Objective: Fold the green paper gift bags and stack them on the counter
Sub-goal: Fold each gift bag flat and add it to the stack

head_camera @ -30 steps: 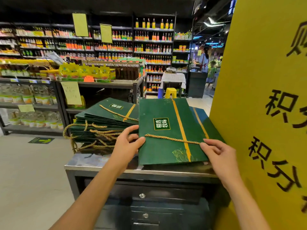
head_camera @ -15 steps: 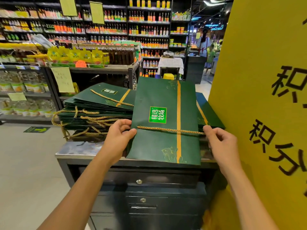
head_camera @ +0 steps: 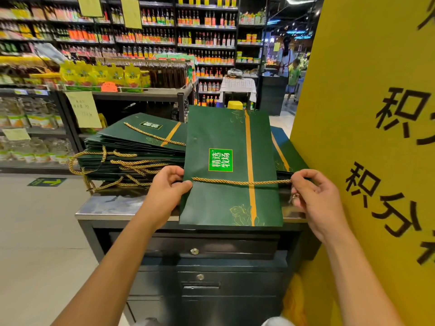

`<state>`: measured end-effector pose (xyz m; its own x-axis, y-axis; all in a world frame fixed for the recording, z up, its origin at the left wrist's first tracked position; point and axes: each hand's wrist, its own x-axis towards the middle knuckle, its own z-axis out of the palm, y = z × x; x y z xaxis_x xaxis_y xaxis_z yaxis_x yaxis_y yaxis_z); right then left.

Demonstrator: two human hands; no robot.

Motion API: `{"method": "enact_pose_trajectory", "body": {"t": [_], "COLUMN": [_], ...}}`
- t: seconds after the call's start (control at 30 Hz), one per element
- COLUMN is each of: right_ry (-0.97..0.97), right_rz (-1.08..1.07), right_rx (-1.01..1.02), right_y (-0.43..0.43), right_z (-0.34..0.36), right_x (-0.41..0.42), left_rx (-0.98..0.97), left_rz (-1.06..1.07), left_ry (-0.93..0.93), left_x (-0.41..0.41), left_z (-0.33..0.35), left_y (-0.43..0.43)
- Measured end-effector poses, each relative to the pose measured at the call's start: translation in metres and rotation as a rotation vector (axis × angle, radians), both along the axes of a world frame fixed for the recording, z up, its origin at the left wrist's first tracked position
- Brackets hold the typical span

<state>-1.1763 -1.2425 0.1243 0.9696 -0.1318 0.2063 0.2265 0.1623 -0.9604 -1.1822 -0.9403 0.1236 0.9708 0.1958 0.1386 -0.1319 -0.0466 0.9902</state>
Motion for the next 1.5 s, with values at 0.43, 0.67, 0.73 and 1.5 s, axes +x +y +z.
{"method": "enact_pose_trajectory", "body": {"t": [0.43,0.67,0.73,1.5], "right_ry": [-0.162,-0.291,-0.292,-0.461], "right_rz": [-0.1,-0.1,-0.059,-0.019], "right_rx": [-0.081,-0.237,-0.268,-0.456], "right_y": [0.018,0.062,0.079,0.121], "right_z": [0.0,0.017,0.022,-0.001], "right_x": [0.005,0.017,0.024,0.055], "left_rx": [0.066,0.209,0.233,0.225], "left_rz": [-0.206,-0.264,-0.301,-0.172], "left_ry": [0.002,-0.015,-0.016,-0.103], "left_x": [-0.007,-0.007,-0.007,0.03], "left_z": [-0.002,-0.002,-0.002,0.012], "left_y": [0.007,0.011,0.011,-0.011]}}
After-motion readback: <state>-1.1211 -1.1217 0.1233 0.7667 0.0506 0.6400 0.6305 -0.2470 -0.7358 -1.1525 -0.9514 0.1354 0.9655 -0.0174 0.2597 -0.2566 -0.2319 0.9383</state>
